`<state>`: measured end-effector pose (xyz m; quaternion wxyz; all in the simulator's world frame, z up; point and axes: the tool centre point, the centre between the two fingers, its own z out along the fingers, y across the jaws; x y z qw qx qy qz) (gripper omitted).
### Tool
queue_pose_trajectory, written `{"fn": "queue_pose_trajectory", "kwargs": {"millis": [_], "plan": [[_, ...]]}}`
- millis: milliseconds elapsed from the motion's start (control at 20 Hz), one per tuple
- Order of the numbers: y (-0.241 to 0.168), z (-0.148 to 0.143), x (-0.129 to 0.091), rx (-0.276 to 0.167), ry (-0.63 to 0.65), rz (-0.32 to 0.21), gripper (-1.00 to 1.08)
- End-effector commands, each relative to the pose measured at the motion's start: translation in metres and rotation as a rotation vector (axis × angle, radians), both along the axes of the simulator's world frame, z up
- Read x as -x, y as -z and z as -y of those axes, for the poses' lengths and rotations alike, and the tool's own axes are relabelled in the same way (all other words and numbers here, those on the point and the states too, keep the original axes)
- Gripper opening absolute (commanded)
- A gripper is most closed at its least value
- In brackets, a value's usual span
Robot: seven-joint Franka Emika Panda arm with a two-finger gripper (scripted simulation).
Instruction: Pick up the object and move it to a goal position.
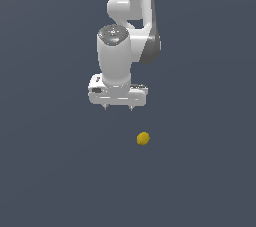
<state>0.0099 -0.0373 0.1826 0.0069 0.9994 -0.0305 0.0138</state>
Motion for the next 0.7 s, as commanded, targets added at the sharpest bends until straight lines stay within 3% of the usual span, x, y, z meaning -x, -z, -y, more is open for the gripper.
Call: {"fn": "queue_pose_trajectory", "kwargs": {"millis": [0, 650], "plan": [[0.0, 0.0, 0.0, 0.0, 0.0, 0.0, 1.0], [0.0042, -0.0036, -0.0018, 0.025, -0.058, 0.0, 1.0]]}}
